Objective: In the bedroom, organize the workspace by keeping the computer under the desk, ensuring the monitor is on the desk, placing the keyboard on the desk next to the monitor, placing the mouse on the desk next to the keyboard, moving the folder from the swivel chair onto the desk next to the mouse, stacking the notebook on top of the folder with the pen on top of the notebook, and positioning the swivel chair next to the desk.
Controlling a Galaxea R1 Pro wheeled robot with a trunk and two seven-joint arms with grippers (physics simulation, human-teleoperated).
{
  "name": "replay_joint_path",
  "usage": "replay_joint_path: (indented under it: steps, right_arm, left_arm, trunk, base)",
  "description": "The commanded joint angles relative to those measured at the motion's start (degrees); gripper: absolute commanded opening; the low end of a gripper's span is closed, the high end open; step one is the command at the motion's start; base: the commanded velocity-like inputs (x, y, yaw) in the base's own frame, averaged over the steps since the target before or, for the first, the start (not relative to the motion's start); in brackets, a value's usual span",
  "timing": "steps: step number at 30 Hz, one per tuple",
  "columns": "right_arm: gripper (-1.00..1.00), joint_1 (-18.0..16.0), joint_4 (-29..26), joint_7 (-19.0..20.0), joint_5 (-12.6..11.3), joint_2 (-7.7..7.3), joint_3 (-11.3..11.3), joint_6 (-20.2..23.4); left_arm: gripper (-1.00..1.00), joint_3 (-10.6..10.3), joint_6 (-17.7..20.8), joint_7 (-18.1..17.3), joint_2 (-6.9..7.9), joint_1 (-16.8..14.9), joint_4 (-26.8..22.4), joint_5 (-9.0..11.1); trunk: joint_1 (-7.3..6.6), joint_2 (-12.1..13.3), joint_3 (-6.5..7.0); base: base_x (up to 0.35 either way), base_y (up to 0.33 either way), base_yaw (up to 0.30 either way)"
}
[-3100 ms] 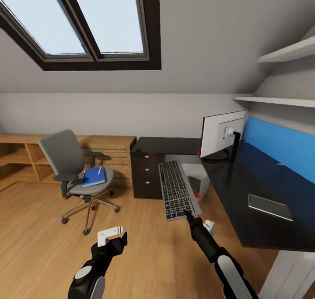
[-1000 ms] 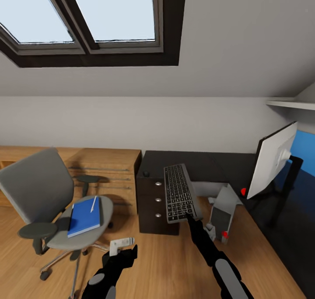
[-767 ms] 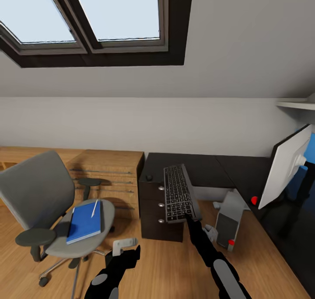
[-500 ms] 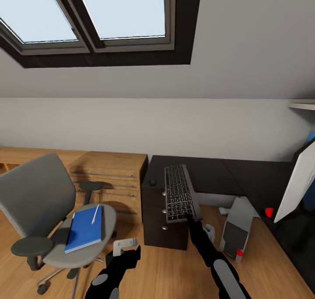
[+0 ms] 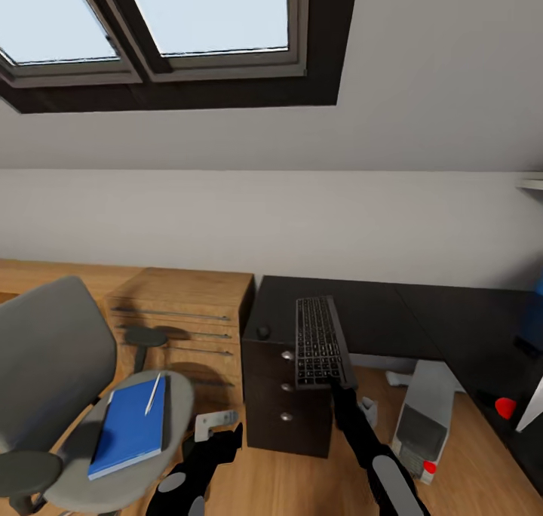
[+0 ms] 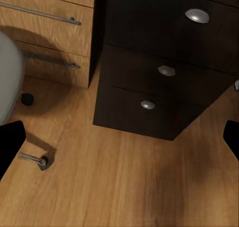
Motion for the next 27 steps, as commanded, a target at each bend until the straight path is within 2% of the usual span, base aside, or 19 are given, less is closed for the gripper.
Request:
replay_joint_path:
  steps: [1, 2, 7, 14, 15, 19, 23, 27]
  right_arm:
    - [-1.00, 0.0, 0.5, 0.4, -3.0, 0.43, -0.2, 0.4]
    - [-1.00, 0.0, 1.1, 0.3, -6.6, 0.69, -0.1, 0.2]
    - [-1.00, 0.0, 2.1, 0.1, -8.1, 0.86, -0.1, 0.1]
    - [-1.00, 0.0, 2.4, 0.1, -8.1, 0.78, -0.2, 0.0]
    - [-1.00, 0.0, 2.4, 0.1, -8.1, 0.68, -0.3, 0.0]
    - [-1.00, -0.1, 2.4, 0.1, -8.0, 0.53, -0.4, -0.5]
    - [-1.00, -0.1, 2.4, 0.1, -7.9, 0.39, -0.5, -1.5]
    - [-1.00, -0.2, 2.6, 0.1, -7.8, -0.01, -0.5, -2.3]
  left_arm:
    - [1.00, -0.1, 0.2, 0.5, 0.05, 0.0, -0.2, 0.6]
    - [1.00, 0.0, 0.2, 0.4, 0.09, 0.0, -0.3, 0.7]
    - [1.00, 0.0, 0.3, 0.3, 0.09, 0.0, -0.3, 0.8]
    - [1.00, -0.7, 0.6, 0.1, 0.02, 0.0, -0.3, 0.8]
    - [1.00, -1.4, 0.6, 0.1, 0.00, 0.0, -0.6, 0.8]
    - [1.00, -1.8, 0.8, 0.1, -0.09, 0.0, -3.5, 0.8]
    - [1.00, -3.6, 0.8, 0.2, -0.08, 0.0, -4.6, 0.8]
    - [1.00, -4.3, 0.8, 0.3, -0.07, 0.0, -4.8, 0.8]
  trunk:
    - [0.03, 0.0, -0.06]
    - [0.03, 0.0, -0.06]
    - [0.03, 0.0, -0.06]
    - [0.03, 0.0, -0.06]
    - [0.03, 0.0, -0.06]
    - [0.03, 0.0, -0.06]
    - [0.91, -1.6, -0.78]
    - [1.79, -3.2, -1.50]
  base:
    - [0.326, 0.065, 0.000]
    - [0.315, 0.141, 0.000]
    - [0.266, 0.217, 0.000]
    - [0.218, 0.096, 0.000]
    - [0.035, -0.003, 0.000]
    - [0.015, -0.001, 0.000]
    - [0.004, 0.000, 0.000]
    - [0.000, 0.000, 0.000]
